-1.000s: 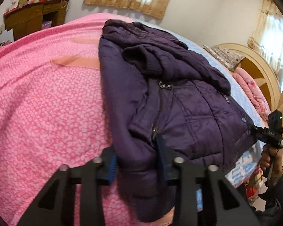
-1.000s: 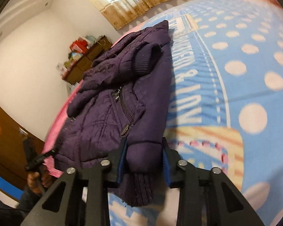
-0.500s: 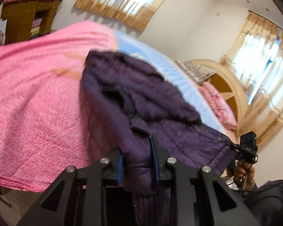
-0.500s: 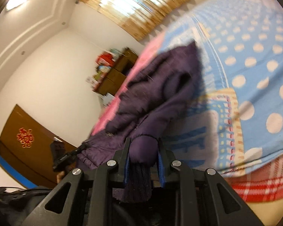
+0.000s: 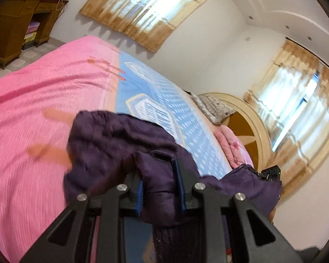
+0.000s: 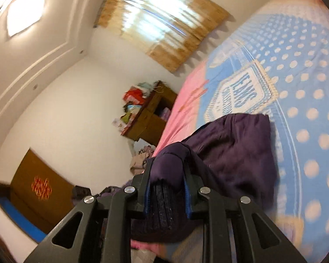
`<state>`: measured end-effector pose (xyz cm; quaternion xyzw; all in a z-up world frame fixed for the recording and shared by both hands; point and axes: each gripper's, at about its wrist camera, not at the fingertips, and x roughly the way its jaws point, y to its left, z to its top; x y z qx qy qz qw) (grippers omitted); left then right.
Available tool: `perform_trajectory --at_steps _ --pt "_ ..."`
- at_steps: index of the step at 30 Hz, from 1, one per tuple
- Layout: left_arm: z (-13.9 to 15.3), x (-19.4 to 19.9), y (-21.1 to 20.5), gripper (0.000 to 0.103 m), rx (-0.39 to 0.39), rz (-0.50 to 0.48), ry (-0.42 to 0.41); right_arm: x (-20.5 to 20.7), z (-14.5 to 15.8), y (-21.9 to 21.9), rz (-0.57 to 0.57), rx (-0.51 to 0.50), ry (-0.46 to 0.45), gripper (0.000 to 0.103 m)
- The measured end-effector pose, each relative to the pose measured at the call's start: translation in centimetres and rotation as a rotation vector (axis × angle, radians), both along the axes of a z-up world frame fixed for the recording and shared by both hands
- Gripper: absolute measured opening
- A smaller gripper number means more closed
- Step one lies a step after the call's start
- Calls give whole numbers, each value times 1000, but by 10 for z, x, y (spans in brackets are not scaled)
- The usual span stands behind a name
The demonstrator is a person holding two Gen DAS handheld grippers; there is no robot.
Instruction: Fold large clothes
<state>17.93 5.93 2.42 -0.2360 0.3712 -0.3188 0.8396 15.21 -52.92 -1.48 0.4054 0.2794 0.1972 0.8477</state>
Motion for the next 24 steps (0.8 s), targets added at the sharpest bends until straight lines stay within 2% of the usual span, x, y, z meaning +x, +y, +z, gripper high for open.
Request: perform_trajectory --at_steps 2,4,6,7,8,9,11,12,13,15,16,17,18,19,21,23,24 --pt "-14 38 -2 26 3 13 56 50 -16 -3 -25 -14 57 23" --pt "-34 75 -6 26 39 28 104 88 -36 -7 -77 -22 112 23" --pt "-62 116 -10 29 25 59 205 126 -58 -8 -82 -66 146 23" --pt "-76 134 -11 32 45 74 248 144 -76 -9 -96 -58 192 27" --pt "-95 152 -10 33 40 113 334 155 -87 -7 -97 -72 231 29" --pt "-116 166 -7 33 -9 138 435 162 -95 -6 -93 -78 259 34" --pt "-135 177 -1 39 -89 149 532 167 -103 -6 -93 -49 266 43" --pt "-137 175 2 42 -130 143 541 165 -99 -6 -78 -42 234 56" --pt "-134 171 4 47 -141 130 532 161 -94 -6 -85 -56 206 73" --pt "-121 162 8 58 -140 106 496 151 -79 -7 -159 -140 156 87" --pt "-114 158 13 72 -135 112 474 147 -71 -7 -182 -174 135 87" --pt "-103 152 20 93 -115 149 435 143 -63 -6 -202 -204 122 87" --pt "-93 149 27 102 -100 194 398 140 -56 -4 -214 -226 110 87" --pt "-83 142 37 103 -108 239 354 137 -50 2 -215 -249 99 87" --pt "-75 143 49 103 -120 261 320 137 -38 25 -159 -327 89 87" --pt "-68 137 50 103 -42 306 275 141 -30 52 -89 -416 74 87" --pt "-68 133 44 103 2 298 256 143 -27 70 -48 -481 56 87"
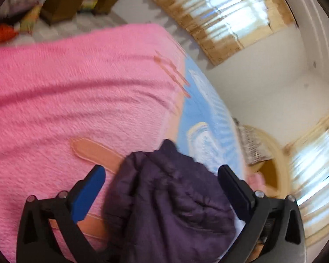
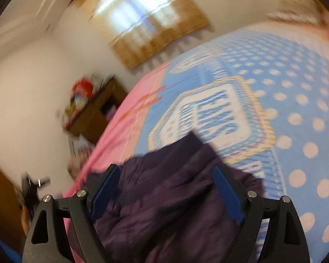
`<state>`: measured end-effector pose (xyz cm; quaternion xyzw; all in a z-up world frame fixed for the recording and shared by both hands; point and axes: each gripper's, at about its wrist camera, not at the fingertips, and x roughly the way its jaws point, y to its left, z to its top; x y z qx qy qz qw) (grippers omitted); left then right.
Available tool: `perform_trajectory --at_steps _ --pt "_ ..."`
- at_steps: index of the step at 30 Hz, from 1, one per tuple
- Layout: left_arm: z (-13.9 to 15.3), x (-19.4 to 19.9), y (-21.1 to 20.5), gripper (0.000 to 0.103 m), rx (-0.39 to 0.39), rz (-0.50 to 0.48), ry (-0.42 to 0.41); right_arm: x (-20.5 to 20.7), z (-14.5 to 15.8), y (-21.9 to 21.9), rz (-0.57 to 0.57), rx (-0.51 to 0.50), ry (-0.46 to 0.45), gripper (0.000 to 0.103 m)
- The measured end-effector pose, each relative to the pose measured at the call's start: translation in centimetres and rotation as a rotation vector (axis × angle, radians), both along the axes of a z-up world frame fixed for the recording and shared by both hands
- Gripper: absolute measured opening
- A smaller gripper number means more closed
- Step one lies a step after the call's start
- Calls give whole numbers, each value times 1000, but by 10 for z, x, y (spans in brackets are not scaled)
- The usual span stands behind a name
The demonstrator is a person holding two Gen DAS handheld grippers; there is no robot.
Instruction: Fold large clothes
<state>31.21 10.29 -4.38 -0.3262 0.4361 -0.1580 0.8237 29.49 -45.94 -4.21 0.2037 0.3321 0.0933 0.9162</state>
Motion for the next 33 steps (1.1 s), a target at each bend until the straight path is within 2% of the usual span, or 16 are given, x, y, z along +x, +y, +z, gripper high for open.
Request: perform_trajectory --at_steps 2,6,7,8,10,11,12,13,14,15,16,18,19,23,31,33 --pt "-3 -10 -23 103 104 -44 -25 4 -1 26 29 -134 12 87" --pt "-6 -31 -77 103 266 -147 -132 21 -26 61 102 -298 96 86" --pt "-5 -26 -90 103 302 -174 -156 21 -33 65 108 -331 115 82" --pt "-3 -34 -110 103 376 -219 -206 21 -42 68 118 -366 143 80" --pt "-1 -30 -137 103 512 -259 -284 22 -56 68 115 -406 175 63" --pt "-3 -32 -153 98 598 -283 -323 21 -60 68 117 -416 166 62" --pt "-9 -31 -168 94 666 -320 -341 19 -62 69 117 -429 162 55" --pt "-17 -27 -181 78 712 -365 -334 16 -62 70 113 -444 155 46" --pt "-23 -23 -188 62 736 -399 -318 15 -61 71 110 -450 146 41" --pt "-29 -21 -195 56 776 -421 -302 13 -58 72 111 -452 129 35" --pt "-34 -21 -199 44 813 -428 -297 9 -54 72 110 -459 101 30" --pt "-31 -23 -194 29 803 -416 -325 2 -44 77 101 -478 65 27" --pt "-24 -25 -188 14 775 -393 -345 -3 -39 77 92 -482 38 26" --pt "-5 -22 -182 12 722 -324 -376 -7 -16 71 32 -446 -32 25" --pt "-6 2 -199 10 745 -290 -364 11 12 63 -43 -418 -74 24" --pt "-3 7 -197 6 746 -267 -372 11 19 61 -65 -417 -102 24"
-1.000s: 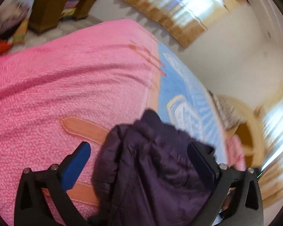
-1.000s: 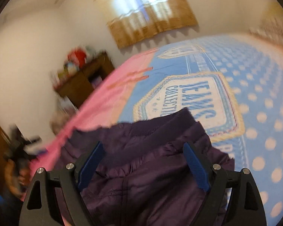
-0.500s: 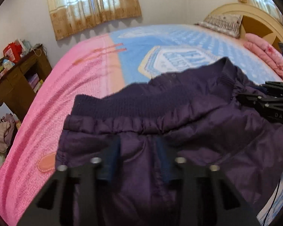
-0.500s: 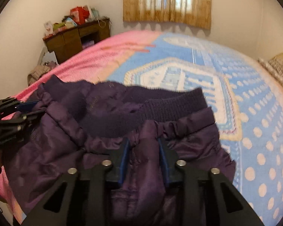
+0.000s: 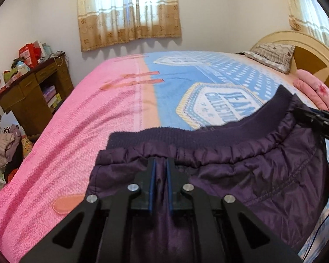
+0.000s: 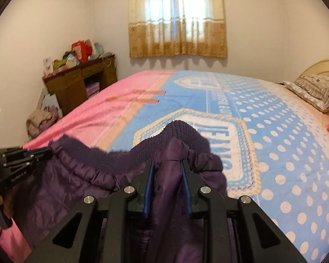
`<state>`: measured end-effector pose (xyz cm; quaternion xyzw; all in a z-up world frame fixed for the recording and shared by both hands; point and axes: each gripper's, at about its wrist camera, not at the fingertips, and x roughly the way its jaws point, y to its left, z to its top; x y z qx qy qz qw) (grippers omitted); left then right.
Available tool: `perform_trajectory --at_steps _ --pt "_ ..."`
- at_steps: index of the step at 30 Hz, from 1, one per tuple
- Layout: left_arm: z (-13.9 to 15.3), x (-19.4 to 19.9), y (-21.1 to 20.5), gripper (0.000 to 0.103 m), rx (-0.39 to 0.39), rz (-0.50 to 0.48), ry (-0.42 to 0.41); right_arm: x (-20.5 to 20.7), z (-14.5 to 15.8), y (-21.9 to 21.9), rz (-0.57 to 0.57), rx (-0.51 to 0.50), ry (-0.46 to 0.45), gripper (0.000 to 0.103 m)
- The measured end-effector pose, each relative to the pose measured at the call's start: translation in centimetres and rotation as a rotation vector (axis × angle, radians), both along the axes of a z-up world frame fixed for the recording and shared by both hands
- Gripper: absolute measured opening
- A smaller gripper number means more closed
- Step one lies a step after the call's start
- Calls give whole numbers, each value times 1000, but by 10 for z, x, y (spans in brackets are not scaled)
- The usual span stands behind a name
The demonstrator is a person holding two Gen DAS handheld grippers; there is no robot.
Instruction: Fold large clothes
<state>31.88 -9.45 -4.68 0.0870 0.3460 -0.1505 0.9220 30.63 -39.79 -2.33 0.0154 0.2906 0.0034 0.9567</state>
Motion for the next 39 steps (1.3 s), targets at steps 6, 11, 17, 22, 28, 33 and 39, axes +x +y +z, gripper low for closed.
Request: perform_trajectory --at_steps 6,11,17,22,28,33,39 --pt "-15 18 0 6 36 36 6 34 -31 -3 -44 -12 94 24" --pt "-48 30 -14 8 144 59 13 48 -83 -13 -72 5 211 24" --pt "-61 24 -20 10 196 73 -7 53 -99 -9 -78 -21 270 24" --pt "-62 28 -19 10 199 75 3 55 -103 -5 -85 -55 282 24" --pt "-63 27 -19 12 205 80 1 56 -103 -1 -89 -88 291 25" --pt "-58 27 -21 16 213 90 4 56 -101 -1 -90 -86 294 27" --pt "-4 5 -13 50 69 149 -53 25 -54 5 -157 -72 169 70"
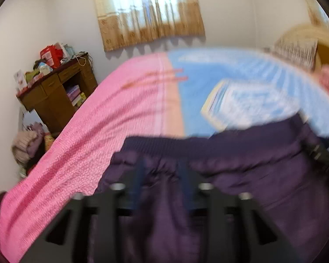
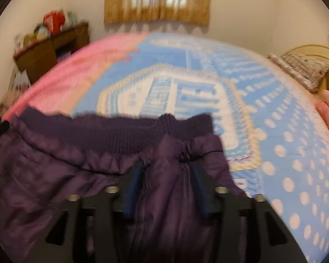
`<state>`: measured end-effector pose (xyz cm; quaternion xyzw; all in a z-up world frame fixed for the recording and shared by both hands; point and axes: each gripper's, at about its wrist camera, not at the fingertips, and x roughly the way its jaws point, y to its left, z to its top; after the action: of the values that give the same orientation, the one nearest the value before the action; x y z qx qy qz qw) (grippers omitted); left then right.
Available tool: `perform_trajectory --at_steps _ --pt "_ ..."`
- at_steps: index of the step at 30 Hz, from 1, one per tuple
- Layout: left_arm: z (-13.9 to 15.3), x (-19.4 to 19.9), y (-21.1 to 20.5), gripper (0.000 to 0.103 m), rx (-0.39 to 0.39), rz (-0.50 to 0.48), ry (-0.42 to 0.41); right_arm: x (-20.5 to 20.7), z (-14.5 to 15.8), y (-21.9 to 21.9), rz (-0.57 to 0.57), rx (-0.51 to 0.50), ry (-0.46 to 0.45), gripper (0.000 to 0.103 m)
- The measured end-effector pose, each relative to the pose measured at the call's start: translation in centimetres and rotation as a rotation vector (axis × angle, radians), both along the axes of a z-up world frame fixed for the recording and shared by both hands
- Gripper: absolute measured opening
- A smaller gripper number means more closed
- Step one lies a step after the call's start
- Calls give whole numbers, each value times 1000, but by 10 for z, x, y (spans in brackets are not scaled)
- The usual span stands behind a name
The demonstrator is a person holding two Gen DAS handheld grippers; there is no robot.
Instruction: Fold large clothes
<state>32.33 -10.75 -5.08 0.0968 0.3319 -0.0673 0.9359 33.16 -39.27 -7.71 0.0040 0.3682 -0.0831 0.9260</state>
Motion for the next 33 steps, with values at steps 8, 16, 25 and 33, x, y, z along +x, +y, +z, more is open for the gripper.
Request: perform_trajectory --at_steps 8,16,25,33 --pt "-24 -4 -52 79 84 6 -2 -13 -42 4 -24 -91 80 78" --pt "-67 -2 -60 87 190 81 40 -11 -58 3 -14 -83 112 82" --pt "-72 -2 -70 92 277 115 22 -7 -60 6 -15 -93 141 83" --pt "-74 -1 -74 92 281 119 22 -6 -60 6 -15 -95 142 83"
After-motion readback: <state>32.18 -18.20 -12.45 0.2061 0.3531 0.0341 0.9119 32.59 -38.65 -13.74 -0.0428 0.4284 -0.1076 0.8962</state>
